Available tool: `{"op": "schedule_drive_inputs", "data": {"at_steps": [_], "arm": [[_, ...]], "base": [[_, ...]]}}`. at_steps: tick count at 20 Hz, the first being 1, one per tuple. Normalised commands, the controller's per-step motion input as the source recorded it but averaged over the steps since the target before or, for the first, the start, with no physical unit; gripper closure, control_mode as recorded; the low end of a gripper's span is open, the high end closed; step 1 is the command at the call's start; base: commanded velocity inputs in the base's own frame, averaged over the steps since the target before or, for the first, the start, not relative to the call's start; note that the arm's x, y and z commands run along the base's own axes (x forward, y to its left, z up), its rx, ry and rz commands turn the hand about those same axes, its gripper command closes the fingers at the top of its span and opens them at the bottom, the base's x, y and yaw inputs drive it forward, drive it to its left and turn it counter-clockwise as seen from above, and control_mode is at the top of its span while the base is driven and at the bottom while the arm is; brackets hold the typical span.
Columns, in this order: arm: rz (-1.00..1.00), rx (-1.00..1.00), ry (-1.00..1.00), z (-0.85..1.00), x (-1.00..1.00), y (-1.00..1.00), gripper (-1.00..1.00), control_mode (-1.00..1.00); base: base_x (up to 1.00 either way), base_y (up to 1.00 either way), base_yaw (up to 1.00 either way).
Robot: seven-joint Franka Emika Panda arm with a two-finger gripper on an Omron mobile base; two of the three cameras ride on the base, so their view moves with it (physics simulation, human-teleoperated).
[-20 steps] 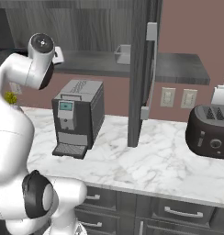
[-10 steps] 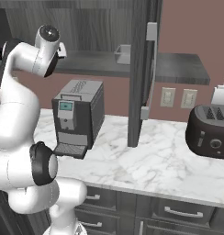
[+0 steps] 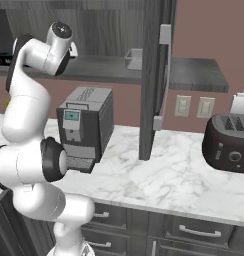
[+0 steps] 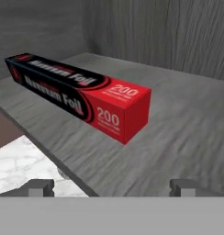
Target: Retrieve the tupperware and aluminum foil from the cabinet and place them on the dining counter near the plate with onion and chicken drumstick to prepare for storing leftovers.
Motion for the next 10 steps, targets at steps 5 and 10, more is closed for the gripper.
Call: {"op": "schedule_drive_inputs", "data": {"at_steps": [5, 10], "arm": [[0.08, 0.00, -0.07, -0.17, 0.21, 0.04, -1.00, -1.00], [0.10, 0.00, -0.08, -0.14, 0.19, 0.06, -1.00, -1.00]], "base": [[0.00, 0.00, 0.00], [0.00, 0.00, 0.00]]}}
